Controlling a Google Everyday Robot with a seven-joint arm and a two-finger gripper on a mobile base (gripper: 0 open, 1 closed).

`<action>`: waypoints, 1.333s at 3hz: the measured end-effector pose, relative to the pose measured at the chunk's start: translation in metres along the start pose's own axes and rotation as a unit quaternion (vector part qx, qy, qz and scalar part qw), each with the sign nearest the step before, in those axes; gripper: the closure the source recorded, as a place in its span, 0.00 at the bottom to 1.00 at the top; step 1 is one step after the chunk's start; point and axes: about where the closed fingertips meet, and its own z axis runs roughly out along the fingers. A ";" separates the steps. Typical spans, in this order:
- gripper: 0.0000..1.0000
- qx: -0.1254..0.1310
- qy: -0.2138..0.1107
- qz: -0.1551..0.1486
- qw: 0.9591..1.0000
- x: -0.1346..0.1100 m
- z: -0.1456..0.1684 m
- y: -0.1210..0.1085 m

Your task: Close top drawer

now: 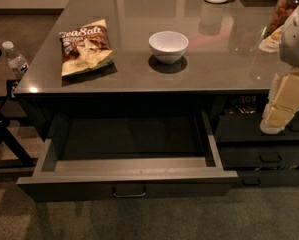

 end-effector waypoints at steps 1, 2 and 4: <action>0.00 0.000 0.000 0.000 1.000 0.000 0.000 0.000; 0.19 0.000 0.000 0.000 1.000 0.000 0.000 0.000; 0.65 0.000 0.000 0.000 1.000 0.000 0.000 0.000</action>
Offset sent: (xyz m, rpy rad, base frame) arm 0.0000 0.0000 0.0000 0.0000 0.0000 0.0000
